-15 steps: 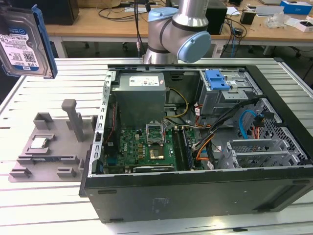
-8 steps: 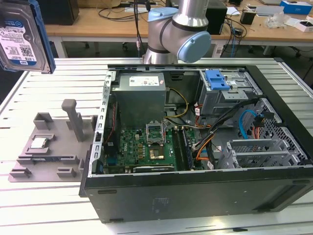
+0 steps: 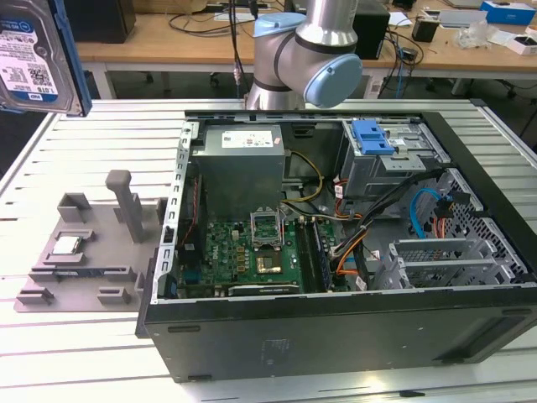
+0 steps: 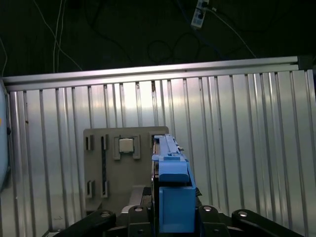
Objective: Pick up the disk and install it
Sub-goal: 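Pick up the disk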
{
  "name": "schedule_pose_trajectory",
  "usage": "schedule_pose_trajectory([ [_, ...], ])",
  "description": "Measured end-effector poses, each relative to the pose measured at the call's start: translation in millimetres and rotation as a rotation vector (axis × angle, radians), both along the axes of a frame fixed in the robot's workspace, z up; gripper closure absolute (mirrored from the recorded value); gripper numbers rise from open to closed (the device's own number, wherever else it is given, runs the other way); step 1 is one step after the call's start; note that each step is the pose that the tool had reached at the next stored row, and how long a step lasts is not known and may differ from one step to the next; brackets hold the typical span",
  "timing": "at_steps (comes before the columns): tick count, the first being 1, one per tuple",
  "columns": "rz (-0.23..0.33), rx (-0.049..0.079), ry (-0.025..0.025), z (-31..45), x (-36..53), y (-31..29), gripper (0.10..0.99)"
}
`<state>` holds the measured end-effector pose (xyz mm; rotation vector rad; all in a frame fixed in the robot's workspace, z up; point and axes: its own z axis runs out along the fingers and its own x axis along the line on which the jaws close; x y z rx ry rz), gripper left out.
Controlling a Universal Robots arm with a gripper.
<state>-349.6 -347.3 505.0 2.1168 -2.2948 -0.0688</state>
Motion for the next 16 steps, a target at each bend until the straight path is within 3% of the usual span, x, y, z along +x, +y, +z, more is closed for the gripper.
schedule_pose_trajectory([
  [16, 0.0, 0.0, -0.0001, 25.4, 0.0, 0.1, 0.722],
])
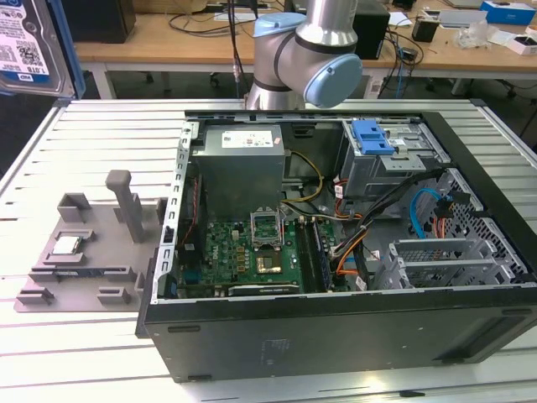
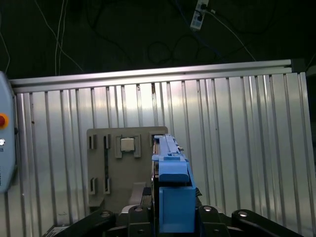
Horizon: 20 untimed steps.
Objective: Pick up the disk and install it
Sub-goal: 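Pick up the disk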
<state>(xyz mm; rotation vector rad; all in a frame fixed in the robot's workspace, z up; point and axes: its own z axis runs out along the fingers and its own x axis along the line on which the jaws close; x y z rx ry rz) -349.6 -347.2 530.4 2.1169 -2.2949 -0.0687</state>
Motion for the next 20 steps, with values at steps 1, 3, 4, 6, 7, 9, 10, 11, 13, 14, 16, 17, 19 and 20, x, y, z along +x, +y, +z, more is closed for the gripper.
schedule_pose_trajectory([
  [1, 0.0, 0.0, 0.0, 1.1, 0.0, 0.0, 0.722],
  [3, 0.0, 0.0, 0.0001, 4.8, 0.0, 0.0, 0.722],
  [4, 0.0, 0.0, 0.0, 4.7, 0.0, 0.0, 0.722],
  [6, 0.0, 0.0, 0.0, 4.8, 0.0, 0.0, 0.722],
  [7, 0.0, 0.0, -0.0001, 4.8, 0.2, 0.0, 0.722],
  [9, 0.0, 0.0, 0.0001, 4.8, 3.3, 0.0, 0.722],
  [10, 0.0, 0.0, 0.0001, 4.8, 6.5, 0.0, 0.722],
  [11, 0.0, 0.0, 0.0001, 4.8, 8.6, 0.0, 0.722],
  [13, 0.0, 0.0, 0.0, 4.8, 14.1, 0.0, 0.722],
  [14, 0.0, 0.0, 0.0, 4.8, 20.1, 0.0, 0.722],
  [16, 0.0, 0.0, 0.0001, 4.8, 26.8, 0.0, 0.722],
  [17, 0.0, 0.0, 0.0, 4.8, 29.8, 0.0, 0.722],
  [19, 0.0, 0.0, 0.0, 4.8, 35.1, 0.0, 0.722],
  [20, 0.0, 0.0, 0.0, 4.8, 37.5, 0.0, 0.722],
])
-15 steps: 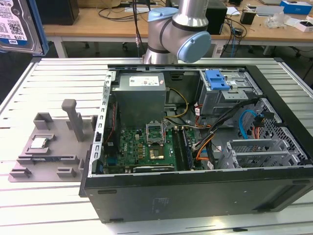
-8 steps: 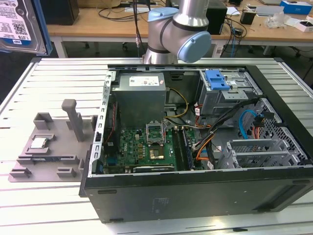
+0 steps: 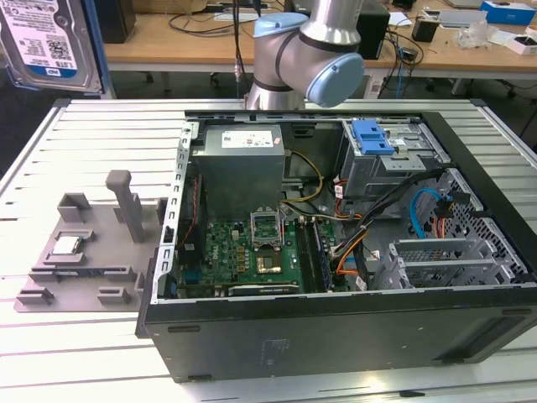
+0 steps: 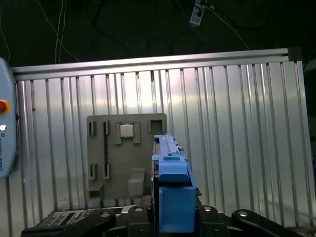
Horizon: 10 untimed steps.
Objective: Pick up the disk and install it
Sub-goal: 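Pick up the disk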
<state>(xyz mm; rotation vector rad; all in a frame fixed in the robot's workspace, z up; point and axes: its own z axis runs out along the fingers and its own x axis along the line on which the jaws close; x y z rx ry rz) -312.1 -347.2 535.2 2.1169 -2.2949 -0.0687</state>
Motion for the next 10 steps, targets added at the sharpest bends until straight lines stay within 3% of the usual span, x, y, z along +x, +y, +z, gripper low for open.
schedule_pose_trajectory([
  [6, 0.0, 0.0, 0.0001, 0.1, 18.6, 0.0, 0.722],
  [7, 0.0, 0.0, 0.0, 0.0, 26.5, 0.0, 0.722],
  [10, 0.0, 0.0, 0.0001, 0.1, 37.2, 0.0, 0.722],
])
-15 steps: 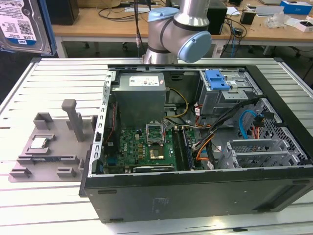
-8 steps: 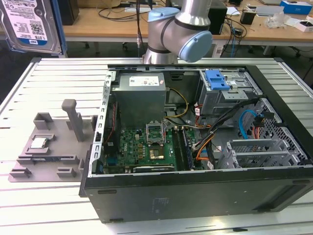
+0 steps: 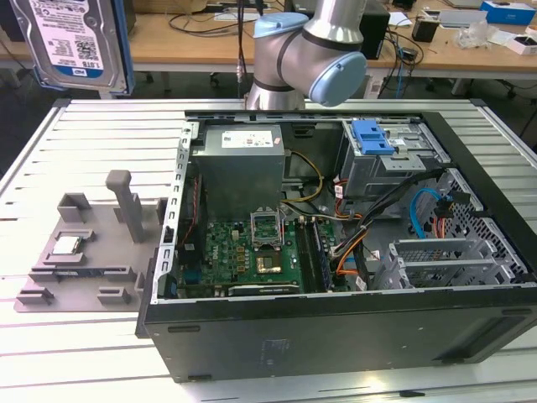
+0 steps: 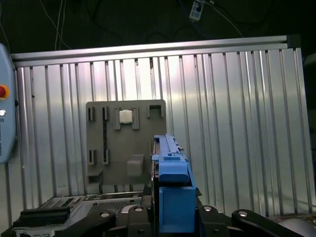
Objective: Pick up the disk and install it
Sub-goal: 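Pick up the disk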
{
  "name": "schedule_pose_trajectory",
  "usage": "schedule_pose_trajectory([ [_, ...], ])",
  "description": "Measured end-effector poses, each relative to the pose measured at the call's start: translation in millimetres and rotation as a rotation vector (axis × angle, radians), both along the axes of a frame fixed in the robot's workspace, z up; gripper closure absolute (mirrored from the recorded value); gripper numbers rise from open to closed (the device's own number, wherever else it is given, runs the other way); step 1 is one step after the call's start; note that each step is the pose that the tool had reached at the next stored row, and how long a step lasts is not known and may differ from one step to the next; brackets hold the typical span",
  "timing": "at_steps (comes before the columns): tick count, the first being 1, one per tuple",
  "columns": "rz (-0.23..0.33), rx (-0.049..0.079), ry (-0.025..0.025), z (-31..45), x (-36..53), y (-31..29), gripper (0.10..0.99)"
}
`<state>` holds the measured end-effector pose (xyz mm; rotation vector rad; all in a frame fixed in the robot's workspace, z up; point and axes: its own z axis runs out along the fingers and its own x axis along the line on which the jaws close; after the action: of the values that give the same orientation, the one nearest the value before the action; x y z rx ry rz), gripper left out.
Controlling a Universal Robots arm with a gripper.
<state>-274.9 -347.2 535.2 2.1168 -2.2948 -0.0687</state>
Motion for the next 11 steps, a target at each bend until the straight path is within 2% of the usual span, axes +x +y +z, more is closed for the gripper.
schedule_pose_trajectory([
  [2, 0.0, 0.0, -0.0001, 0.0, 11.5, 0.0, 0.722],
  [4, 0.0, 0.0, -0.0001, 0.0, 17.6, 0.0, 0.722],
  [6, 0.0, 0.0, 0.0, 0.0, 29.1, 0.0, 0.722],
  [11, 0.0, 0.0, 0.0, 0.0, 48.3, 0.0, 0.722],
])
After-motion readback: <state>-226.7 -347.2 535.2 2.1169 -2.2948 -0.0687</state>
